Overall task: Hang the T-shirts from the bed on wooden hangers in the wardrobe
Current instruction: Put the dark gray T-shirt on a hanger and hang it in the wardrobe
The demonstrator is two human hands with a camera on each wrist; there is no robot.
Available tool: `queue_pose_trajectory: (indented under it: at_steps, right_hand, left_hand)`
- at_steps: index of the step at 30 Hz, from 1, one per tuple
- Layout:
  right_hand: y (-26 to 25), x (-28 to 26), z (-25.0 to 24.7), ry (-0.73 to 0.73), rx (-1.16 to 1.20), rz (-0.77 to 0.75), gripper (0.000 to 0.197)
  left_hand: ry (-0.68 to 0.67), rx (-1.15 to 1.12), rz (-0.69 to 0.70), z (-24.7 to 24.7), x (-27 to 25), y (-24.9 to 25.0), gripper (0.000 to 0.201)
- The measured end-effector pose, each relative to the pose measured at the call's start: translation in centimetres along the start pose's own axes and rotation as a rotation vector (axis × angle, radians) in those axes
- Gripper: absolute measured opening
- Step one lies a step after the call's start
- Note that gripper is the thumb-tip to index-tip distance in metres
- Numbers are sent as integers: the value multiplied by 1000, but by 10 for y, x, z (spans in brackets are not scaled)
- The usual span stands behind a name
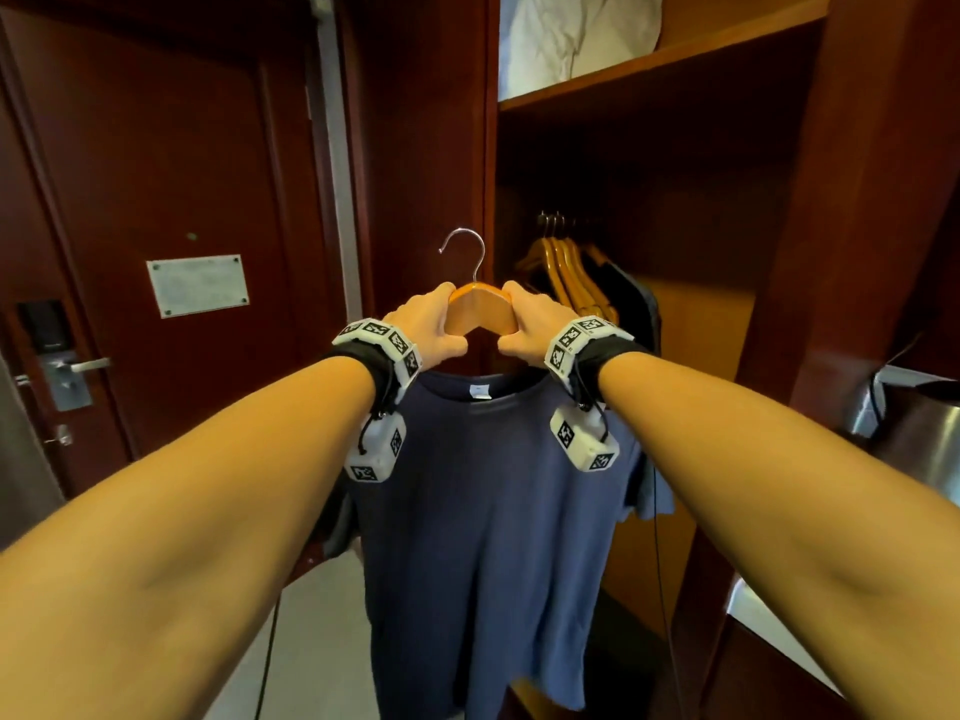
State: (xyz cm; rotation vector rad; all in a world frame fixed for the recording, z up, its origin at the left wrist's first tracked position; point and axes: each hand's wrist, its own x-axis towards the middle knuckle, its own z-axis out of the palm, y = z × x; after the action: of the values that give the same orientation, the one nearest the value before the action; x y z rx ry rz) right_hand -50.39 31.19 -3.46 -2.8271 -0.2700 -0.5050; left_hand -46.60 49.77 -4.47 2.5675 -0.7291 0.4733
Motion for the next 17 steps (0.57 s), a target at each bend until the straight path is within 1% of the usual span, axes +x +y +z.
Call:
queue_pose_trajectory:
  at_steps: [3, 5, 9, 13, 17]
  right_hand:
    - [28, 30, 10, 13, 4, 68, 39]
    - [46, 49, 16, 61, 28, 108, 41]
    - [88, 86, 26, 127, 44, 157, 50]
    - [139, 121, 35, 135, 47, 193, 45]
    - [183, 152, 43, 148, 76, 260, 46]
  left_hand:
    - [-13, 9, 31, 22, 43, -7, 37]
    - [-3, 16, 46, 37, 72, -8, 37]
    - [-45, -12, 91, 67, 133, -7, 35]
    - [-77, 4, 132, 100, 192, -5, 36]
    - [-150, -32, 165, 131, 243, 0, 37]
